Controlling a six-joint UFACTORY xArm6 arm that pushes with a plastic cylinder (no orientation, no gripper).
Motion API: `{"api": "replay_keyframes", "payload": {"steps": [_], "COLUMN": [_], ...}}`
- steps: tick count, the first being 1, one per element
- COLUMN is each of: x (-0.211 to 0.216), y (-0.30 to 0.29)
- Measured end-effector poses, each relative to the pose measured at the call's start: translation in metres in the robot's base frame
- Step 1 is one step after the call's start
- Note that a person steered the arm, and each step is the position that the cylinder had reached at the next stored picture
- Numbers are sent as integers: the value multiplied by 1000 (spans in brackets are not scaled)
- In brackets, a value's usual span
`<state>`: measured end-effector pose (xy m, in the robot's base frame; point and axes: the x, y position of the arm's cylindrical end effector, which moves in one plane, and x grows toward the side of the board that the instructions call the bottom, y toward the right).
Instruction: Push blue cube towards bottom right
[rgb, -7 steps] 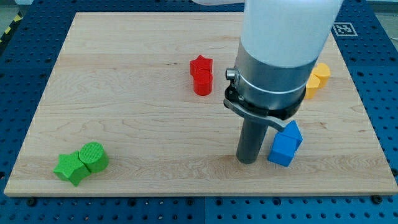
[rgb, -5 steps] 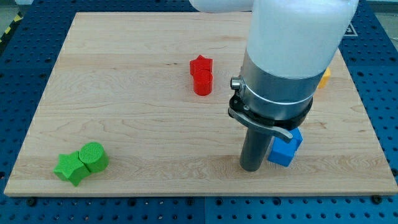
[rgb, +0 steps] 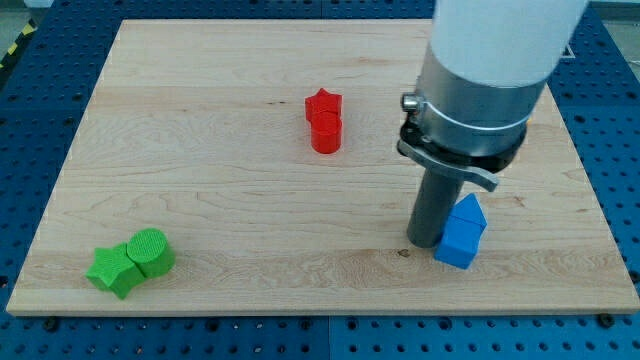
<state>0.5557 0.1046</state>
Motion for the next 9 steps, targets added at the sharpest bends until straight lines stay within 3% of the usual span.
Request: {"api": "replay_keyframes", "payload": {"steps": [3,5,9], "x": [11,41,44], "y": [44,33,98]}}
